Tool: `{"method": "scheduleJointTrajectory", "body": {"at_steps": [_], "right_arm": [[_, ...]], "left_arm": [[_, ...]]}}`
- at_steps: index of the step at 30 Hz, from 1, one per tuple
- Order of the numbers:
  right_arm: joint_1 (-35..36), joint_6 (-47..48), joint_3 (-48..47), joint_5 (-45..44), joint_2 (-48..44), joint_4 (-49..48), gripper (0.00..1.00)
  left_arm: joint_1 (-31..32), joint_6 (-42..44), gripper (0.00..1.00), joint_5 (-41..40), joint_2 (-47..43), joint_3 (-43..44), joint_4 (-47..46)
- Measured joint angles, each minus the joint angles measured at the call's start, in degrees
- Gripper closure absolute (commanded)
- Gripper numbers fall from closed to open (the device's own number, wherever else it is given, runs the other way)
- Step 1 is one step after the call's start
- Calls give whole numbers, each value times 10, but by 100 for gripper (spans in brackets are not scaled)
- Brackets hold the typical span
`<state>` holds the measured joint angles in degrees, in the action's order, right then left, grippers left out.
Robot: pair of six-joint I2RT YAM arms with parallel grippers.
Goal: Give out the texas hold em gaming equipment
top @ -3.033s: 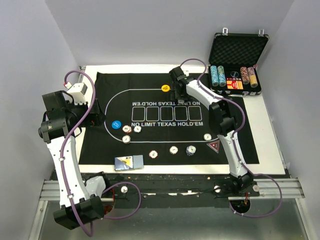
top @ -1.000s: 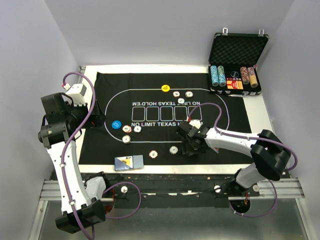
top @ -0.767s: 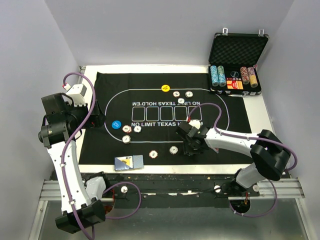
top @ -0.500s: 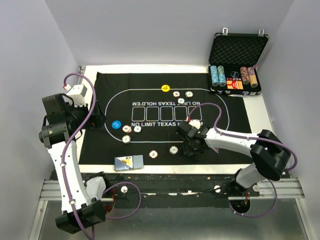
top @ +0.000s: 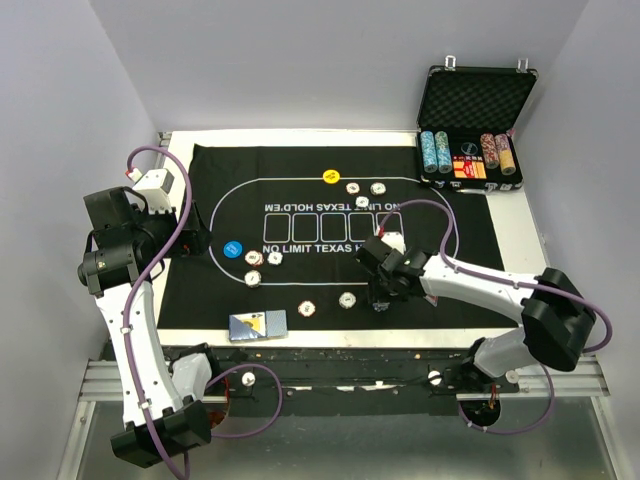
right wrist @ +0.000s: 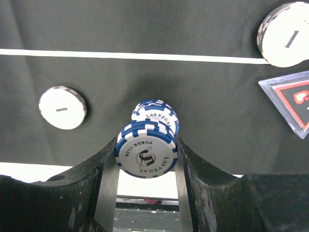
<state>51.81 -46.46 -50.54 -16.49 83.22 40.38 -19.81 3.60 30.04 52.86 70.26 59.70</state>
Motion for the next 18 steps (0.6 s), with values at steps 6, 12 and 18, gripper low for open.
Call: {"method": "scheduleJointTrajectory", "body": {"at_steps": [6,12,18], "right_arm": [[-2,10,-30,-21,-10,14,70],[-7,16,-33,-21,-10,16,69],[-7,20,-2,-2,7,6,64]], "left_arm": [[0,0,1,0,0,3,0],[0,0,1,0,0,6,0],[0,1,1,0,0,7,0]]}}
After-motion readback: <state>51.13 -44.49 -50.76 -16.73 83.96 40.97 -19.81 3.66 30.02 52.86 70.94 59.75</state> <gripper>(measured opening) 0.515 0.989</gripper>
